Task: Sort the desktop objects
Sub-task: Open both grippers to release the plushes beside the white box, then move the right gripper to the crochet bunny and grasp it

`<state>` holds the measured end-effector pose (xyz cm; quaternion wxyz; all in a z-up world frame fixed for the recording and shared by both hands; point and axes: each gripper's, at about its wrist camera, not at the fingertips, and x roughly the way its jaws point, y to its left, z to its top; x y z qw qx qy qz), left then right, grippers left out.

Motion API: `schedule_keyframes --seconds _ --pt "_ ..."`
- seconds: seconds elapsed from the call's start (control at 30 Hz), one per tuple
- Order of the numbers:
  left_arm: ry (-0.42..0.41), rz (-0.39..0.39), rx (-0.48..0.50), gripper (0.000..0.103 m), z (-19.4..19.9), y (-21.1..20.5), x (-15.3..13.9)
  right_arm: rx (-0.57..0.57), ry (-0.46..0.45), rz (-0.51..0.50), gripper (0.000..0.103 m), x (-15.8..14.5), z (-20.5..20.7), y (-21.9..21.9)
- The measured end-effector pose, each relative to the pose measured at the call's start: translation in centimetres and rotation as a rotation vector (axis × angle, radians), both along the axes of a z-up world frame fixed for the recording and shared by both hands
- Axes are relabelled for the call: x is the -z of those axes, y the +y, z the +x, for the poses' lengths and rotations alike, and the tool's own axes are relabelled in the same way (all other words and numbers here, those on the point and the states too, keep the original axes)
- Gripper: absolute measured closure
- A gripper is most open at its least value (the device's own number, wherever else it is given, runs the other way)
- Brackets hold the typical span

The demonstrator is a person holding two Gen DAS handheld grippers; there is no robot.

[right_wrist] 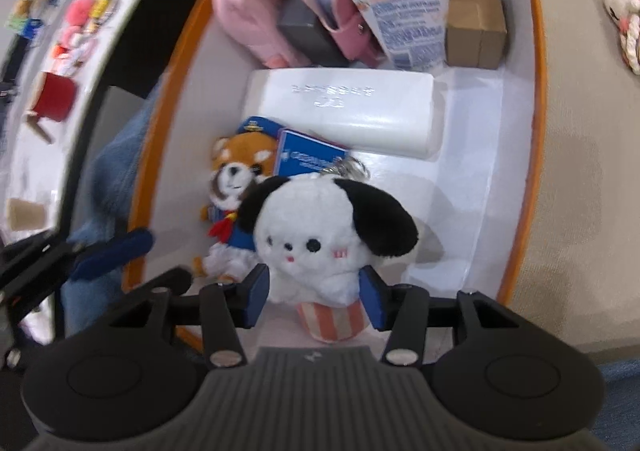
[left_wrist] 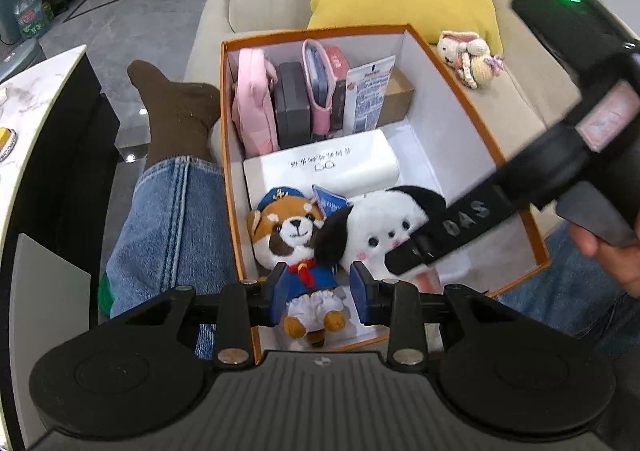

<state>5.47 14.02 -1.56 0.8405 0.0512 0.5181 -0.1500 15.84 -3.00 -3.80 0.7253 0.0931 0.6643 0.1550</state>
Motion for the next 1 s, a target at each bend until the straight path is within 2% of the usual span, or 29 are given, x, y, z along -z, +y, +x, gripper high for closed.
schedule_keyframes --seconds 0.17,0.37,0.53,0.7,0.77,0.87,1.0 --pt "-0.019 0.018 0.010 0.065 0.5 -1.4 -1.3 -0.026 -0.062 0.068 0.050 -2.4 -0.7 -1.6" --pt "-0.026 0.032 0.019 0.065 1.5 -3.5 -2.3 -0.025 -0.244 0.103 0.051 -6.0 -1.7 -5.9" --pt "-0.013 0.049 0.027 0.065 3.1 -5.2 -2.1 0.043 -0.399 0.014 0.051 -7.2 -1.1 -12.0" --pt "0.088 0.045 0.035 0.065 4.3 -6.4 0.0 0.072 -0.540 -0.222 0.051 -6.5 0.6 -17.2" --pt "0.154 0.022 0.002 0.065 4.6 -6.3 1.1 0.060 -0.557 -0.297 0.051 -5.5 1.9 -18.7" --pt "0.242 -0.026 -0.064 0.065 5.0 -5.9 2.7 0.039 -0.560 -0.331 0.049 -4.1 4.0 -20.4" --pt "0.312 -0.067 -0.157 0.061 5.5 -5.4 4.4 0.015 -0.568 -0.371 0.034 -2.8 7.1 -21.5"
